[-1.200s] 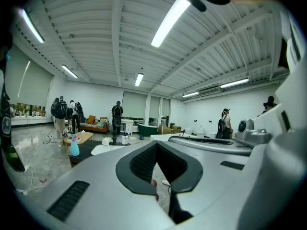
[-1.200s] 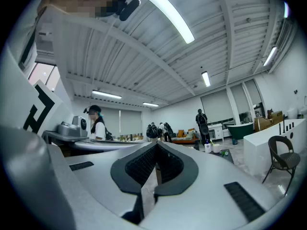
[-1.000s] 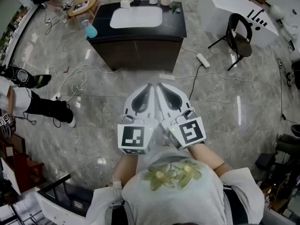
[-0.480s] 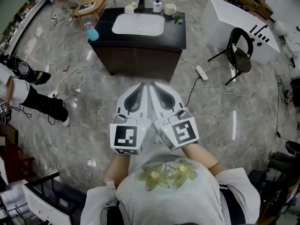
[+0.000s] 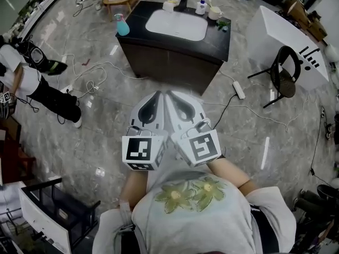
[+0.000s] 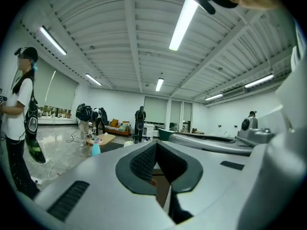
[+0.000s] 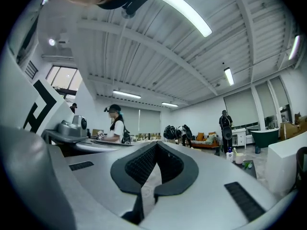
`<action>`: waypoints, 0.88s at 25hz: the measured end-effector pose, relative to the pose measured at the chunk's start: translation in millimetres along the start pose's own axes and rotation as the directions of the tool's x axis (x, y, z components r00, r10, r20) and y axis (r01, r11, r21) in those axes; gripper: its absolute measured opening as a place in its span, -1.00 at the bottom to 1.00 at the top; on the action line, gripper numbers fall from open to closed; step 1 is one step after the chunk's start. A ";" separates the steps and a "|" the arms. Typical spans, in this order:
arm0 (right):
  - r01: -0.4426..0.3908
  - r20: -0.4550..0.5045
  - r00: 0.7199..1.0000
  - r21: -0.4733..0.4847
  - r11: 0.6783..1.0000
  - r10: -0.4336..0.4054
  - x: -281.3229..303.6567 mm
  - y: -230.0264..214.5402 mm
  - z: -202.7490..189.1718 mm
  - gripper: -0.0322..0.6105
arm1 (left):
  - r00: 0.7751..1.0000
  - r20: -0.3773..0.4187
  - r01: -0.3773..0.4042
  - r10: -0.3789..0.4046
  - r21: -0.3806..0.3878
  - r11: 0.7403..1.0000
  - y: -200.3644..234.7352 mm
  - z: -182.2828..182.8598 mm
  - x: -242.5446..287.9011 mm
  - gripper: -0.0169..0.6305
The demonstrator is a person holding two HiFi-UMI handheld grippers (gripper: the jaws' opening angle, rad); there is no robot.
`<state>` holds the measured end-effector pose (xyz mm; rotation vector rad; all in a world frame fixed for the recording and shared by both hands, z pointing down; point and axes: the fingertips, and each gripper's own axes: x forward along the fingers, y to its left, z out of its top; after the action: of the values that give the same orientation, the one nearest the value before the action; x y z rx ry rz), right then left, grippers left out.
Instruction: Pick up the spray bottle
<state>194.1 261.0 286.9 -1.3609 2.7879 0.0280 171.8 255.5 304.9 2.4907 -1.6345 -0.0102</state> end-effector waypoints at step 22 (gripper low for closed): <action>0.062 -0.036 0.998 0.066 0.996 -0.059 220.2 27.7 -39.8 -0.83 | 0.994 -0.035 0.101 -0.103 -0.048 0.994 209.4 6.2 81.9 -0.92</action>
<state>35.9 103.3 317.2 -1.4423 2.7460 -0.0913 13.4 98.7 334.7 2.5207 -1.4738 -0.0132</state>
